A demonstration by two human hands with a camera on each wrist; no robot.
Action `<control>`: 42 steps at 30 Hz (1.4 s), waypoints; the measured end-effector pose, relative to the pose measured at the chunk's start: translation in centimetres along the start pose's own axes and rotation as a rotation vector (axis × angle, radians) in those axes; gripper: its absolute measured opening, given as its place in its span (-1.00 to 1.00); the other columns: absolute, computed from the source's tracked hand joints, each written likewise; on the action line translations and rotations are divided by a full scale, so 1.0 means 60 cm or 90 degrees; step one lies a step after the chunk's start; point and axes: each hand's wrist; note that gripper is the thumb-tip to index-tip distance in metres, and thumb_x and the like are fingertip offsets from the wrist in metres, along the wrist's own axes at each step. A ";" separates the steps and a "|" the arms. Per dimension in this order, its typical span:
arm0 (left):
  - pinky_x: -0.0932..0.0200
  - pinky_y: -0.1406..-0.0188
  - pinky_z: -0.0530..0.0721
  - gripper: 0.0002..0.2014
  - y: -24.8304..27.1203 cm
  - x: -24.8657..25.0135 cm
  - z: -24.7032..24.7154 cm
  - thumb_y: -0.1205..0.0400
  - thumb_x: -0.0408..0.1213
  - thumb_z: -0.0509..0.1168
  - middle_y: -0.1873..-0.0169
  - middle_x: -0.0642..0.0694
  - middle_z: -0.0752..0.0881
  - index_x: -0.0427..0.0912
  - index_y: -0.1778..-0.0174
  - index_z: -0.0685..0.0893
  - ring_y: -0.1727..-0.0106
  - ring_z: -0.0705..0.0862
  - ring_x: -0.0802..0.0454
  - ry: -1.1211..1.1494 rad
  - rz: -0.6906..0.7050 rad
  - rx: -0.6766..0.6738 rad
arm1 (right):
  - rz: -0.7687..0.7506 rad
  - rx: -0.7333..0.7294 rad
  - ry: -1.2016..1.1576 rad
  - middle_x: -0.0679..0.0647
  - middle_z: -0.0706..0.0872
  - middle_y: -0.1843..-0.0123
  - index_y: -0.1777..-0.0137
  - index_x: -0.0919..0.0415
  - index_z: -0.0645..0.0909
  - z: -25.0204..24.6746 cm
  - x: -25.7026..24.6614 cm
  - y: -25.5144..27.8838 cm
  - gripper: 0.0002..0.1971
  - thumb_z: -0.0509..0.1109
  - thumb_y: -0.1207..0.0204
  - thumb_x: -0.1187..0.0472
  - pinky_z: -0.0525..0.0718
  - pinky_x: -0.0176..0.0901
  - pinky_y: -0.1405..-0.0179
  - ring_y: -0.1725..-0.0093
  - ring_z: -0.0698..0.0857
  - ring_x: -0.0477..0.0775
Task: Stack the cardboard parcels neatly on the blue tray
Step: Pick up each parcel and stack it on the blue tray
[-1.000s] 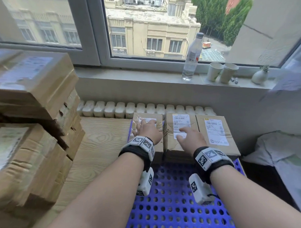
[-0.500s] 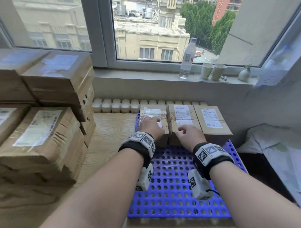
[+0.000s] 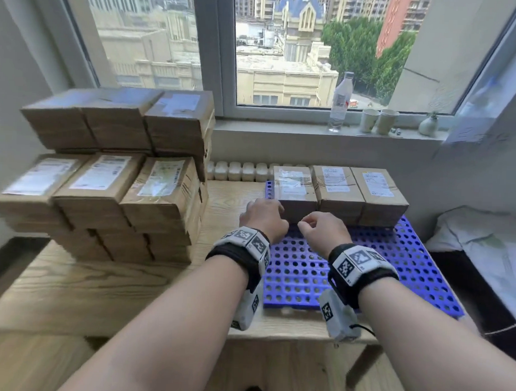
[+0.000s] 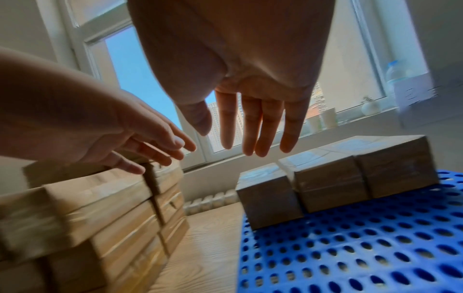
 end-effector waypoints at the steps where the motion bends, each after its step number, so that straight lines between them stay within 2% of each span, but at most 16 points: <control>1: -0.10 -0.37 0.54 -0.65 0.015 -0.012 -0.015 -0.59 -0.18 0.27 -0.37 -0.08 0.56 0.03 -0.32 0.64 -0.40 0.49 -0.10 -0.001 -0.005 0.014 | -0.013 -0.006 0.003 0.04 0.78 -0.08 -0.18 0.08 0.71 0.009 -0.017 0.011 -0.74 0.25 -0.66 0.04 0.70 -0.02 -0.08 -0.02 0.72 0.06; 5: 0.02 -0.30 0.57 -0.68 0.052 -0.064 -0.090 -0.61 -0.20 0.24 -0.34 -0.06 0.62 0.02 -0.29 0.66 -0.36 0.56 -0.07 0.013 -0.021 0.074 | -0.058 -0.019 -0.014 0.04 0.79 -0.05 -0.12 0.10 0.73 0.036 -0.095 0.038 -0.74 0.25 -0.63 0.06 0.72 -0.04 -0.04 -0.02 0.73 0.06; 9: 0.08 -0.18 0.58 -0.74 0.073 -0.120 -0.175 -0.60 -0.20 0.25 -0.24 -0.03 0.68 0.01 -0.18 0.71 -0.26 0.63 -0.04 0.017 -0.032 0.146 | -0.113 -0.018 -0.009 0.02 0.79 0.02 -0.06 0.04 0.75 0.052 -0.189 0.044 -0.77 0.27 -0.62 0.06 0.59 -0.18 0.11 0.05 0.70 0.03; 12: 0.07 -0.14 0.63 -0.79 0.080 -0.166 -0.237 -0.58 -0.21 0.25 -0.13 -0.02 0.71 0.03 -0.05 0.74 -0.21 0.66 -0.07 0.014 -0.042 0.184 | -0.149 -0.013 -0.014 0.01 0.80 0.09 0.11 -0.02 0.73 0.065 -0.266 0.046 -0.80 0.26 -0.58 0.09 0.68 -0.11 0.04 0.05 0.72 0.06; 14: 0.07 -0.12 0.63 -0.81 0.079 -0.201 -0.280 -0.58 -0.22 0.25 -0.11 -0.01 0.73 0.05 0.00 0.74 -0.19 0.67 -0.07 0.010 -0.050 0.209 | -0.171 -0.006 -0.012 0.02 0.80 0.14 0.18 0.01 0.74 0.075 -0.319 0.043 -0.78 0.27 -0.58 0.10 0.68 -0.10 0.07 0.07 0.73 0.07; 17: 0.08 -0.10 0.65 -0.82 0.071 -0.260 -0.345 -0.57 -0.23 0.25 -0.08 0.01 0.75 0.06 0.03 0.73 -0.16 0.68 -0.04 0.012 -0.055 0.234 | -0.201 0.018 0.010 0.03 0.79 0.18 0.14 0.08 0.78 0.085 -0.407 0.030 -0.75 0.27 -0.58 0.09 0.58 -0.15 0.19 0.10 0.72 0.08; 20: 0.13 -0.05 0.62 -0.82 0.052 -0.325 -0.410 -0.57 -0.24 0.26 -0.07 0.02 0.74 0.05 0.02 0.73 -0.14 0.67 -0.02 0.023 -0.058 0.249 | -0.216 0.032 -0.028 -0.05 0.80 0.20 0.15 0.04 0.78 0.097 -0.501 0.002 -0.78 0.29 -0.57 0.10 0.70 -0.10 0.09 0.11 0.74 0.03; 22: 0.16 0.00 0.57 -0.82 0.035 -0.366 -0.454 -0.57 -0.25 0.26 -0.06 0.01 0.74 0.03 0.01 0.74 -0.13 0.67 -0.01 0.034 -0.057 0.263 | -0.221 0.039 -0.051 -0.05 0.81 0.21 0.16 0.03 0.78 0.111 -0.559 -0.021 -0.79 0.30 -0.57 0.10 0.76 -0.02 0.02 0.14 0.77 0.01; 24: 0.15 -0.04 0.59 -0.80 0.017 -0.409 -0.494 -0.58 -0.26 0.25 -0.07 0.00 0.74 0.01 -0.01 0.75 -0.14 0.68 -0.02 0.043 -0.058 0.275 | -0.223 0.048 -0.060 -0.04 0.82 0.21 0.14 0.04 0.78 0.131 -0.610 -0.042 -0.80 0.31 -0.57 0.10 0.77 0.00 0.00 0.15 0.77 0.00; 29: 0.16 -0.13 0.62 -0.78 -0.038 -0.512 -0.577 -0.60 -0.25 0.25 -0.12 -0.05 0.76 -0.02 -0.08 0.75 -0.15 0.69 -0.05 0.060 -0.081 0.277 | -0.216 0.049 -0.053 -0.02 0.82 0.24 0.16 0.07 0.77 0.185 -0.706 -0.091 -0.79 0.31 -0.58 0.13 0.77 -0.06 0.06 0.19 0.78 0.01; 32: 0.08 -0.25 0.62 -0.71 -0.086 -0.575 -0.611 -0.60 -0.18 0.26 -0.22 -0.05 0.71 -0.04 -0.24 0.66 -0.23 0.66 -0.07 0.101 -0.124 0.263 | -0.218 0.055 -0.045 0.00 0.82 0.24 0.15 0.09 0.78 0.215 -0.753 -0.119 -0.77 0.30 -0.60 0.14 0.76 -0.06 0.07 0.18 0.78 0.02; 37: 0.06 -0.28 0.59 -0.52 -0.143 -0.637 -0.626 -0.56 -0.04 0.33 -0.33 -0.07 0.64 -0.09 -0.40 0.54 -0.31 0.61 -0.08 0.180 -0.193 0.237 | -0.240 0.081 -0.048 0.04 0.83 0.13 0.04 0.14 0.80 0.237 -0.811 -0.153 -0.77 0.30 -0.59 0.14 0.76 0.00 -0.05 0.10 0.76 0.06; 42: 0.04 -0.30 0.52 -0.41 -0.208 -0.680 -0.625 -0.57 0.01 0.35 -0.41 -0.18 0.56 -0.18 -0.47 0.43 -0.39 0.55 -0.17 0.255 -0.275 0.194 | -0.260 0.092 -0.057 0.07 0.82 -0.04 -0.10 0.17 0.78 0.253 -0.860 -0.199 -0.76 0.30 -0.62 0.17 0.70 -0.07 -0.13 -0.02 0.74 0.05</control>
Point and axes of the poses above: each hand's wrist, its own y-axis away from the middle knuckle, its own z-axis out of the palm, x = y × z
